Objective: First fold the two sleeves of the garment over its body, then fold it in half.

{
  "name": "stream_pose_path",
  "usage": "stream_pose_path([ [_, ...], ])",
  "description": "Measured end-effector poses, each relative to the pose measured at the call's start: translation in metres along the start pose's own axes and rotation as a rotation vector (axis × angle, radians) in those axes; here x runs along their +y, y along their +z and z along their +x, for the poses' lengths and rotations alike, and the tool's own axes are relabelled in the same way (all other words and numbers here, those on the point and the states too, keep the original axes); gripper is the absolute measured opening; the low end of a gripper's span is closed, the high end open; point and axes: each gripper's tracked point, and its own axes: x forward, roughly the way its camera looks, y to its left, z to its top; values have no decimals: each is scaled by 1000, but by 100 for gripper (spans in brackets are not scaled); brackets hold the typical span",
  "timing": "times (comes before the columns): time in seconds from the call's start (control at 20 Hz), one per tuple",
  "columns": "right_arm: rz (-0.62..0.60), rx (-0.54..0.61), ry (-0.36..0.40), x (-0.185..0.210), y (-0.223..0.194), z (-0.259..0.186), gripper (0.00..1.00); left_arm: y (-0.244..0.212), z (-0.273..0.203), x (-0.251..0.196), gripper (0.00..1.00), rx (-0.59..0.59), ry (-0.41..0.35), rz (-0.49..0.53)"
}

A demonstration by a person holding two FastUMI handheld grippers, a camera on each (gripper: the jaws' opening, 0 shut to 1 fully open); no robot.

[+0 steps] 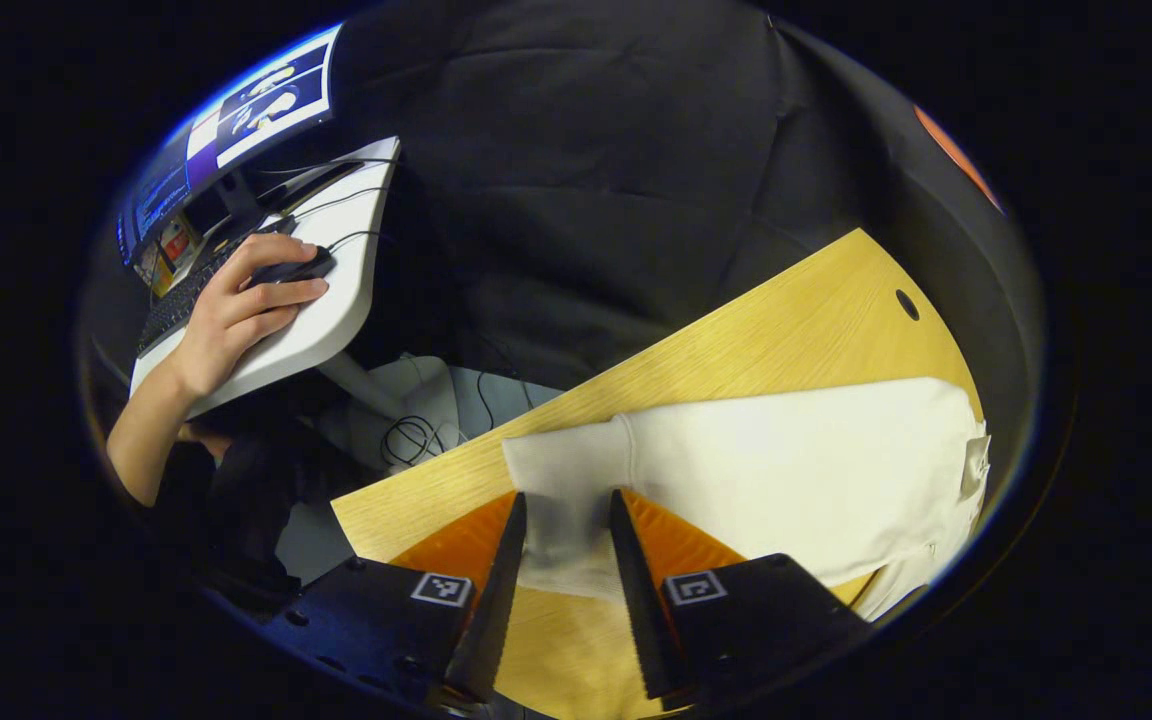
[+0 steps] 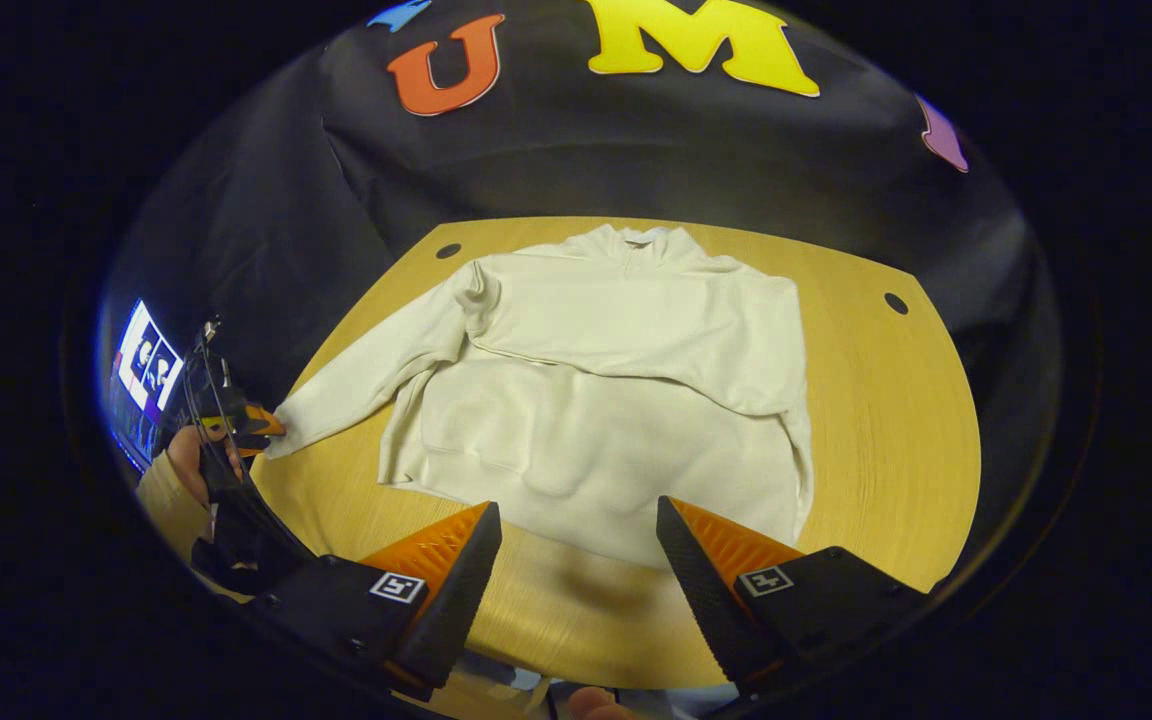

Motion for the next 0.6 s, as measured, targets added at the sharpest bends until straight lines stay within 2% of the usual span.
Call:
stream_pose_path([
  [0.05, 16, -19, -6, -9, 4, -1, 98, 0, -1, -3, 40, -6, -16, -9],
  [0.1, 36, -28, -2, -15, 6, -2, 94, 0, 0, -7, 30, -9, -34, -12],
  [0.15, 52, -34, -8, -23, 4, -5, 97, 0, 0, -8, 18, -7, -39, -1],
  [0.2, 64, -37, -10, -31, 3, -6, 97, 1, -1, -10, 12, -5, -40, 14],
  [0.35, 74, -46, -17, -54, -5, -12, 98, 4, -9, -16, 6, -1, -43, 48],
  [0.4, 72, -48, -17, -59, -7, -13, 94, 8, -13, -18, 5, -10, -44, 58],
  [0.45, 72, -50, -17, -65, -10, -16, 97, 12, -20, -22, 5, -20, -46, 69],
  [0.5, 72, -51, -10, -71, -12, -18, 94, 16, -29, -29, 4, -34, -52, 87],
  [0.6, 60, -53, -12, -85, -18, -22, 97, 22, -44, -46, 4, -47, -71, 127],
])
